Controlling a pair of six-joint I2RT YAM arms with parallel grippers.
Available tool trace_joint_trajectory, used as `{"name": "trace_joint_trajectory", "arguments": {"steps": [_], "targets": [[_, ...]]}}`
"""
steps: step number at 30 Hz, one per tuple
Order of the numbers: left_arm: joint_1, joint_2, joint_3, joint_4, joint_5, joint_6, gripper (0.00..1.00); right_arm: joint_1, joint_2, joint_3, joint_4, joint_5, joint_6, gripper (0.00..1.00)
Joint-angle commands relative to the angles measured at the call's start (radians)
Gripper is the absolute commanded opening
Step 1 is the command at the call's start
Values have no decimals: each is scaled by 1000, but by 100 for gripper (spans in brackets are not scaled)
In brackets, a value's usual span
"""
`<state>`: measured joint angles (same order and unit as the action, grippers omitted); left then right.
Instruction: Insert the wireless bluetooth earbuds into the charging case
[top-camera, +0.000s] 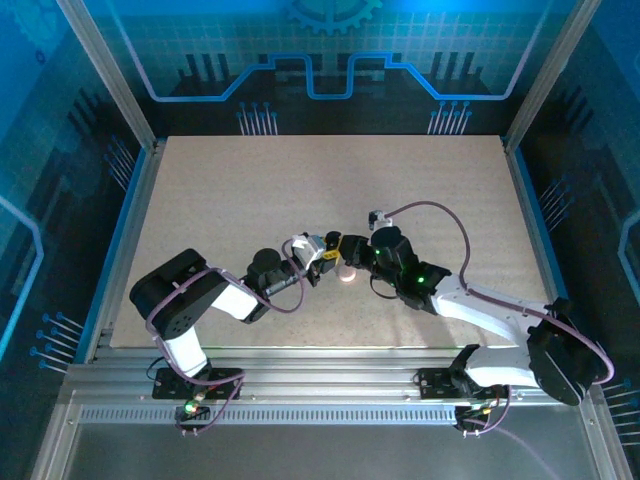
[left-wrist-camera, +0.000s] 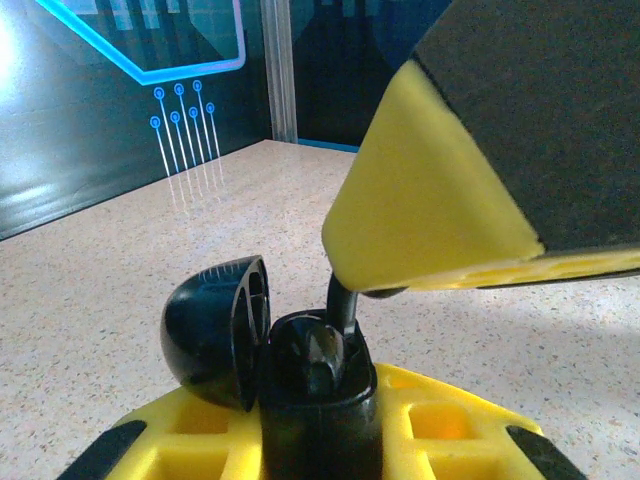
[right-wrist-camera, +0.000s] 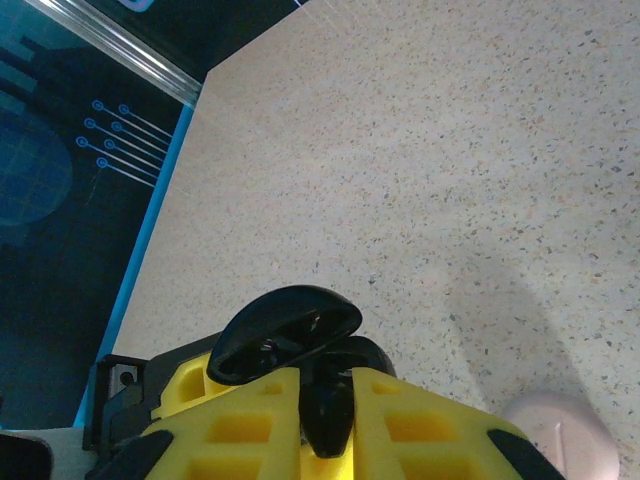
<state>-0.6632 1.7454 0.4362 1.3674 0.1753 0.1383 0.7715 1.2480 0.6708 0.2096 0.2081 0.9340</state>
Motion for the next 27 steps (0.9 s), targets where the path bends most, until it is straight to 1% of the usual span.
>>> {"name": "trace_joint_trajectory", "arguments": {"steps": [1, 7, 13, 15, 18, 21, 24, 27], "targets": [[-6, -27, 20, 35, 27, 25, 20, 16, 15, -6, 2, -27, -7, 17], [-6, -29, 16, 35, 53, 30, 20, -2, 20, -7, -11, -51, -5, 20], [-6, -34, 12, 35, 54, 31, 20, -8, -6, 0, -30, -48, -28, 32], [-5, -36, 9, 35, 55, 33, 20, -11, -29, 1, -38, -46, -49, 34], [-5, -44, 3, 35, 62, 33, 20, -20, -77, -9, -39, -48, -99, 39], [-5, -51, -5, 34, 68, 33, 20, -28, -129, -20, -46, -47, -175, 41], [-5, -56, -11, 35, 74, 32, 20, -41, -172, -19, -69, -53, -238, 42], [-5, -60, -17, 35, 82, 30, 20, -45, -213, -18, -89, -64, -333, 43]]}}
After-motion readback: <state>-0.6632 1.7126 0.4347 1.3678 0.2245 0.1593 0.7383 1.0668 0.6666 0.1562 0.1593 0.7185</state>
